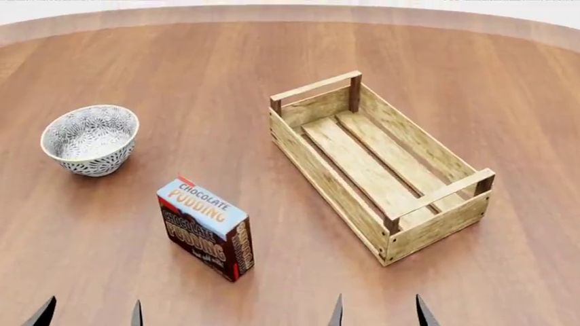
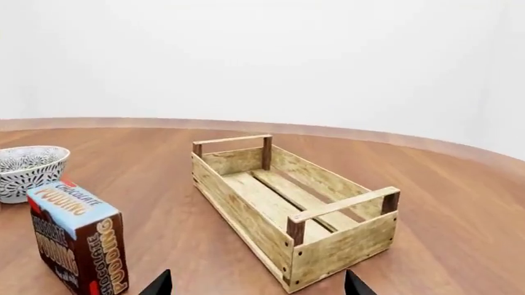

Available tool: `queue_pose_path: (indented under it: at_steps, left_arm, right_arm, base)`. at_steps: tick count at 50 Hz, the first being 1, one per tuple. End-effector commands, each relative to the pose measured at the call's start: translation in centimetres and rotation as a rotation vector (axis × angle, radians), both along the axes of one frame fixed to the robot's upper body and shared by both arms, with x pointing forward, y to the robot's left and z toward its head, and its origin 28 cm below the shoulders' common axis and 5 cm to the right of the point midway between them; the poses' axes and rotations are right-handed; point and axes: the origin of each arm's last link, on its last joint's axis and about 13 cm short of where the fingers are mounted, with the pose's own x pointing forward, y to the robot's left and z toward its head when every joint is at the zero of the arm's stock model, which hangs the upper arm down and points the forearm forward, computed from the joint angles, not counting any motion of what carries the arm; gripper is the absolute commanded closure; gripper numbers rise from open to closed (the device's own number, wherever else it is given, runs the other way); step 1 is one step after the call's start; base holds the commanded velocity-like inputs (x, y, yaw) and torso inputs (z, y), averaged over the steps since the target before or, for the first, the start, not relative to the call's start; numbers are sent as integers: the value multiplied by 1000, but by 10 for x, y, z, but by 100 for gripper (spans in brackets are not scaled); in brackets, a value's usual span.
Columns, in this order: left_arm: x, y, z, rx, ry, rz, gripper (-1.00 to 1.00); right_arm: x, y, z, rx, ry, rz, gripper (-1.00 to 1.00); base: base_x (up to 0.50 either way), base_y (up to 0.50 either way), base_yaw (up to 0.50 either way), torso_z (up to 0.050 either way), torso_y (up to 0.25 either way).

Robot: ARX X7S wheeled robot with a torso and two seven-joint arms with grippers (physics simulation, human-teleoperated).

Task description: Pick up the chocolate pudding and put it in the tray.

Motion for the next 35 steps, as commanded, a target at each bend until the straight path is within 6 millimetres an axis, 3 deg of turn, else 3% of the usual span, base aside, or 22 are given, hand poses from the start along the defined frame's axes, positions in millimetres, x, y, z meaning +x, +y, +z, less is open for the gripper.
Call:
queue_pose_path:
  at_steps: [1, 35]
  left_arm:
    - [-2, -3, 4, -9, -15, -6, -100]
    - [-3, -6, 10, 9, -29, -17, -100]
  right_arm:
    - [1, -2, 1, 11, -6, -4, -100]
    - [2, -4, 13, 52, -35, -17, -100]
  base:
    - [332, 20, 0, 0, 0]
    - [380, 6, 0, 0, 0]
